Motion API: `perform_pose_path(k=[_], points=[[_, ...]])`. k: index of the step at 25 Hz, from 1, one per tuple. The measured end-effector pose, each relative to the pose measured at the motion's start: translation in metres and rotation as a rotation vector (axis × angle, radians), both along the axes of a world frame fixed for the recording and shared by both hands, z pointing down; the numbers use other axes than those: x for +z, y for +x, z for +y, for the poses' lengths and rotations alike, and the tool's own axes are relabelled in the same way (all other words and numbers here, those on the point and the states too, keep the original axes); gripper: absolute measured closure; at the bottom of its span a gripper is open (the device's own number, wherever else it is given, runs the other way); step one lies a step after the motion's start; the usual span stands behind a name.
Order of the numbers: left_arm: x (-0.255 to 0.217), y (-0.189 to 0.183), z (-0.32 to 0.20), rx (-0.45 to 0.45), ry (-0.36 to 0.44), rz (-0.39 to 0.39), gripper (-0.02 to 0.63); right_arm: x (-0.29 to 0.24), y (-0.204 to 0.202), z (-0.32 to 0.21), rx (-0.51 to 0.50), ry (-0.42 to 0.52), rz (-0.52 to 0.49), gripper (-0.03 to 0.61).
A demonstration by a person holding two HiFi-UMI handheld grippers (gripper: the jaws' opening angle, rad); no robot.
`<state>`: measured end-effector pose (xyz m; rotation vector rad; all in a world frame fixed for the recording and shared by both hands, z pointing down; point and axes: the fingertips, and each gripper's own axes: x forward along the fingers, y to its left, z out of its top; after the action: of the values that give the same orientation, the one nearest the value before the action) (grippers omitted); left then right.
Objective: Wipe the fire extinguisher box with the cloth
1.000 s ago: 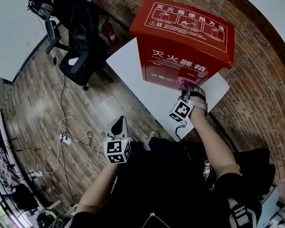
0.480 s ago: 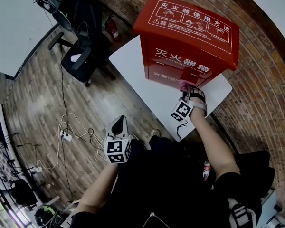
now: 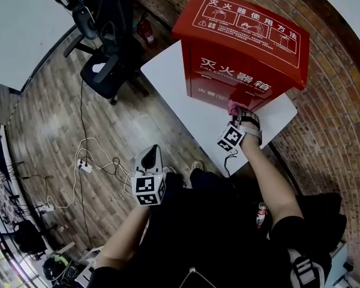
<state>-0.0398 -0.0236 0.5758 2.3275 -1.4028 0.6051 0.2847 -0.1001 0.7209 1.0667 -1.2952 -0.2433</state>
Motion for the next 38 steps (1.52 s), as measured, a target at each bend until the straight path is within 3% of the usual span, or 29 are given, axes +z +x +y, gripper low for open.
perform_pose_path(k=[25, 38], points=[[0.002, -0.002, 0.003, -0.042, -0.028, 0.043, 0.586, 0.071, -0.006, -0.001, 0.006, -0.088, -0.056, 0.469], [0.008, -0.012, 0.006, -0.074, -0.049, 0.012, 0.586, 0.116, -0.012, -0.004, 0.022, -0.136, -0.046, 0.469]])
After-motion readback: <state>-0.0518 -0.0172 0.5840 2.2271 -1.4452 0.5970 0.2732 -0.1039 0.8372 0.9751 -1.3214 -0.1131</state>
